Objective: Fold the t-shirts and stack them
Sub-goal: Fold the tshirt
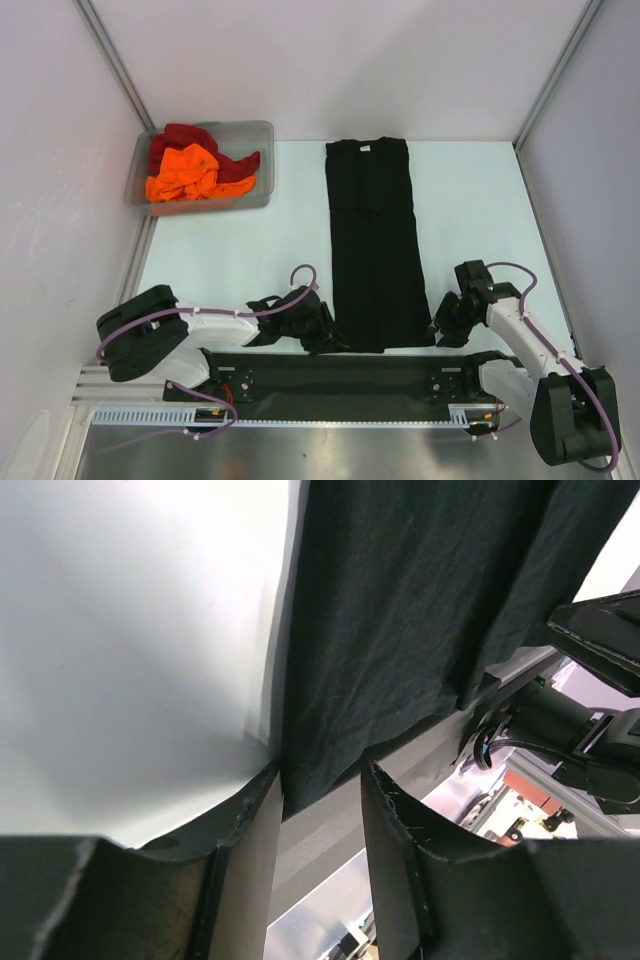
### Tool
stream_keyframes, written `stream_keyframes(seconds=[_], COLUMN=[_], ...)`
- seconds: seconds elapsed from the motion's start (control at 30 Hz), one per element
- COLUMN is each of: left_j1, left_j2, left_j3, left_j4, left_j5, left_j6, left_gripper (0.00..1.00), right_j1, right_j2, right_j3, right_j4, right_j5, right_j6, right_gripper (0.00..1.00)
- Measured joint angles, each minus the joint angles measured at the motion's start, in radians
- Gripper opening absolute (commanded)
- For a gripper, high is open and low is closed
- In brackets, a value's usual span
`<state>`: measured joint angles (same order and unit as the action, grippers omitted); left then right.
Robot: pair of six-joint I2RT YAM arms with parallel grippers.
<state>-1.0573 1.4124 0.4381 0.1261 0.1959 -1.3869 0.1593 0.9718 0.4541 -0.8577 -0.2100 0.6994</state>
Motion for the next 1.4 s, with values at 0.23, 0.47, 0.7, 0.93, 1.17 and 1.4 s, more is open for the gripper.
stream_keyframes(seconds=[0.23, 0.47, 0.7, 0.93, 1.17, 1.4], left_j1=[0.0, 0.001, 0.001, 0.001, 0.001, 0.001], left_j2=[0.015, 0.016, 0.005, -0.15, -0.221, -0.238], left_j3=[-0.002, -0.014, -0.014, -0.059, -0.106, -0.074], left_j4=[0.014, 0.008, -0.009, -0.114, -0.16, -0.251], left_j5=[-0.002, -0.007, -0.014, -0.064, -0.074, -0.084], left_j6=[-0.013, -0.03, -0.03, -0.031, -0.04, -0.031], left_gripper=[0.28, 0.0, 0.0, 0.0, 0.0, 0.0], right_j1=[0.008, 0.069, 0.13, 0.169, 0.294, 0.439], right_j2=[-0.002, -0.043, -0.087, -0.145, -0.23, -0.26], right_j3=[-0.009, -0.01, -0.01, -0.029, -0.038, -0.057], right_j4=[0.009, 0.002, -0.013, -0.023, -0.046, -0.046], right_j5=[-0.004, 0.034, 0.072, 0.047, 0.026, 0.035], right_j6=[0.003, 0.056, 0.107, 0.121, 0.198, 0.301], right_gripper=[0.0, 0.0, 0.0, 0.0, 0.0, 0.0])
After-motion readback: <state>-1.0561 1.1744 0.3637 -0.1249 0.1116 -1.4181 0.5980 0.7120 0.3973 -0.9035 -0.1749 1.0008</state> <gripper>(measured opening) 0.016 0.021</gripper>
